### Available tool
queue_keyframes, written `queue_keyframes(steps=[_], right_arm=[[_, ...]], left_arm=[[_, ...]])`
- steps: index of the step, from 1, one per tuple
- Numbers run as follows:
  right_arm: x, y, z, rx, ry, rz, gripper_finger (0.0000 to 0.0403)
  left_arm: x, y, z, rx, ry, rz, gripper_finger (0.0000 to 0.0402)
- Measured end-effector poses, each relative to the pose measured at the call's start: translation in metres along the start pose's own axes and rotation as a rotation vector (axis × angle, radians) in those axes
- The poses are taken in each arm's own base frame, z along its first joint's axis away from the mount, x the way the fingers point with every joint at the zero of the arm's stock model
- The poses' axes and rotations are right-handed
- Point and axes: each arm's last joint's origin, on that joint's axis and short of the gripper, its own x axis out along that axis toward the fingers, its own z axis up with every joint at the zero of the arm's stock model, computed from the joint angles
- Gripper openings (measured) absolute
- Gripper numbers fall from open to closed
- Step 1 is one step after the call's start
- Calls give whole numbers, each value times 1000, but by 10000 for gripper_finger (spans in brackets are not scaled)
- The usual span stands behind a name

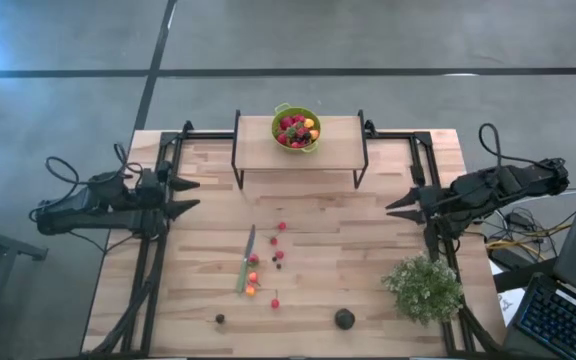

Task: Pick & Place Fruit
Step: Put the strawberry into the green colander on the shelf

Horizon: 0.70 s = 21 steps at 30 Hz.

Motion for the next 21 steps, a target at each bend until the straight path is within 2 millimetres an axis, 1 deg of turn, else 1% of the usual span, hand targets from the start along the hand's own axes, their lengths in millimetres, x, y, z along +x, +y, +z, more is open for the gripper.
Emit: queue_keyframes(steps=[3, 8, 10, 13, 15, 21], right_arm=[[-2, 0, 0, 9, -10, 1, 67], [-2, -1, 0, 6, -12, 1, 83], [-2, -1, 0, 6, -12, 1, 89], [-2, -1, 0, 7, -12, 1, 99], [-2, 0, 0, 6, -11, 0, 105], [-2, 0, 0, 8, -12, 0, 124]], left_arm=[[1, 1, 1, -23, -12, 37, 241], [1, 1, 2, -21, -23, 38, 241], [1, 1, 2, -66, -22, 37, 241], [4, -1, 1, -82, 3, -21, 241], [7, -2, 0, -61, 32, -46, 241], [27, -4, -7, 13, 145, -25, 241]])
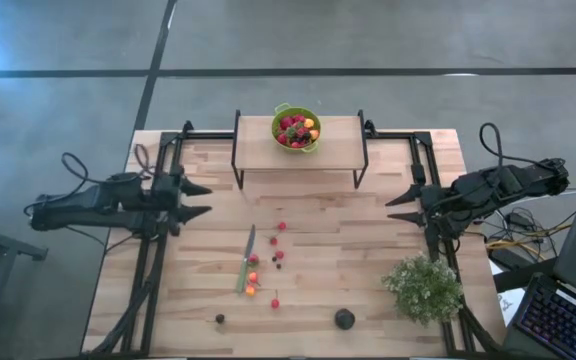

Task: Pick & Place Fruit
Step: Put the strawberry into the green colander on the shelf

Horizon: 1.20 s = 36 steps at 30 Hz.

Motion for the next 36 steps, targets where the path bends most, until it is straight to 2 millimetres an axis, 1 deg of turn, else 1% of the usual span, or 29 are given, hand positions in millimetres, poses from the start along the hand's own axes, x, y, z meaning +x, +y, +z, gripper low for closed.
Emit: queue_keyframes(steps=[7, 14, 19, 22, 24, 29, 36], right_arm=[[0, 0, 0, 0, 0, 0, 146], [0, 0, 0, 0, 0, 0, 167], [0, 0, 0, 0, 0, 0, 181], [0, 0, 0, 0, 0, -1, 188], [0, 0, 0, 0, 0, -1, 193], [0, 0, 0, 0, 0, -1, 202], [0, 0, 0, 0, 0, -1, 211]], left_arm=[[27, -2, -2, 26, 110, 23, 241], [43, -3, -9, 62, 209, 40, 241], [50, -6, -14, 84, 258, 62, 241], [53, -11, -8, 91, 239, 47, 241], [55, -15, -10, 102, 264, 32, 241], [58, -27, -11, 122, 253, -40, 241], [65, -45, -22, 153, 316, -92, 241]])
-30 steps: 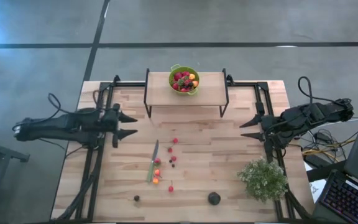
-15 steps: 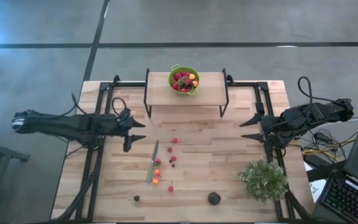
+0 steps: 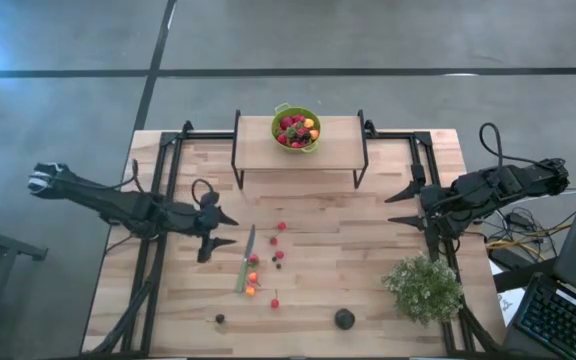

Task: Pick & Place Fruit
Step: Put the strawberry into the green colander on the shelf

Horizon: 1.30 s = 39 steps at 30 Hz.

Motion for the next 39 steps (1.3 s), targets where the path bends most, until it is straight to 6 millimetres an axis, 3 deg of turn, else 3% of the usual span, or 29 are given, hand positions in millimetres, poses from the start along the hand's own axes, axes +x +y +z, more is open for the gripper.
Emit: queue_keyframes(steps=[13, 27, 39], right_arm=[[0, 0, 0, 0, -1, 0, 235], [0, 0, 0, 0, 0, 0, 277], [0, 0, 0, 0, 0, 0, 318]], left_arm=[[32, -31, -13, 25, 53, 27, 241], [56, -44, -34, 57, 200, 32, 241], [69, -53, -37, 75, 186, 2, 241]])
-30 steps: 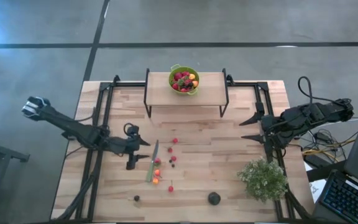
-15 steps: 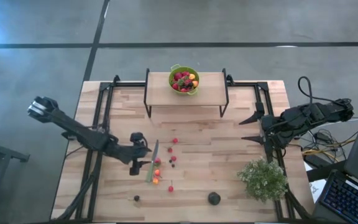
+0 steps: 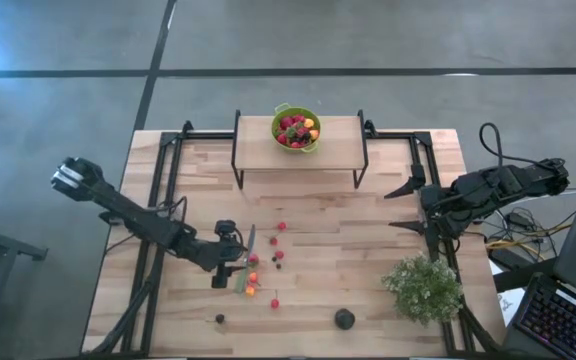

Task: Pick & Place Fruit
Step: Put the strawberry into the green colander on the shelf

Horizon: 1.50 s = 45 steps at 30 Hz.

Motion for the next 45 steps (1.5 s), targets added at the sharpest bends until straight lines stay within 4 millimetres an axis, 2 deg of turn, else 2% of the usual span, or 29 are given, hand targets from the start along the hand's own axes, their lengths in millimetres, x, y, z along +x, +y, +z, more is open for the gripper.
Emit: queue_keyframes(steps=[11, 17, 40, 45], right_arm=[[0, 0, 0, 0, 0, 0, 355], [0, 0, 0, 0, 0, 0, 361], [0, 0, 0, 0, -1, 0, 291], [0, 0, 0, 0, -1, 0, 277]], left_arm=[[7, -2, -2, 5, 31, 8, 241], [10, -4, 1, 14, 10, 3, 241], [36, -10, -11, 20, 45, 18, 240], [41, -11, -13, 23, 42, 18, 218]])
